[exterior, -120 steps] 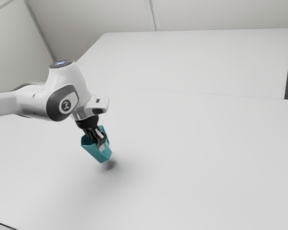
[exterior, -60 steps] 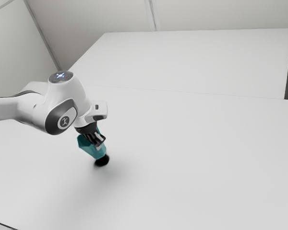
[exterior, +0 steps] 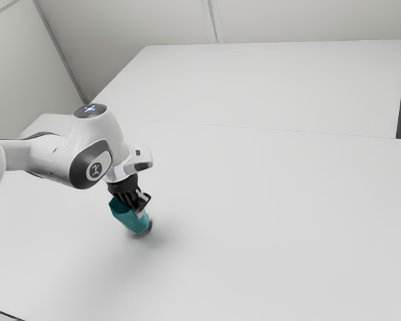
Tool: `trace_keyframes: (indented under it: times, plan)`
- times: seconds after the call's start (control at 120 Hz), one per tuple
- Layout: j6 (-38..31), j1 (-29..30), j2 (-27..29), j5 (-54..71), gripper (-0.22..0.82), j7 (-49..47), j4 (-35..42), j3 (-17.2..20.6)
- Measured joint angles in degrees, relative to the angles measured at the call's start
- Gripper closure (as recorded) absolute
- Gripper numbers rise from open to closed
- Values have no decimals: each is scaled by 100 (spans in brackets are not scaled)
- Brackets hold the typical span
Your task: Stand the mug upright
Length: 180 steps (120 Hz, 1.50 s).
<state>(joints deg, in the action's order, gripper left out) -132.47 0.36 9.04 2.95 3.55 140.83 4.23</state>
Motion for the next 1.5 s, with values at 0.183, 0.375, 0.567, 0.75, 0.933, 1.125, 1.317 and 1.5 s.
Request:
trace_keyframes:
  times: [0.183, 0.375, 0.567, 0.75, 0.933, 1.125, 1.317, 1.5]
  plan:
    - [76, 0, -98, -34, 78, -73, 0, -1]
    - [93, 0, -152, -41, 78, -131, -9, -1]
    - [105, -1, -125, -80, 48, -143, -9, -1]
    - [134, -31, 110, -147, 21, -143, -9, 0]
    - [290, -68, 399, -234, 10, -142, -90, 43]
    - [1052, -74, 315, -296, 5, -153, -1014, 114]
    - [2019, -75, -106, -317, 3, -175, -2254, 122]
    - [2766, -55, -427, -315, 2, -194, -3233, 114]
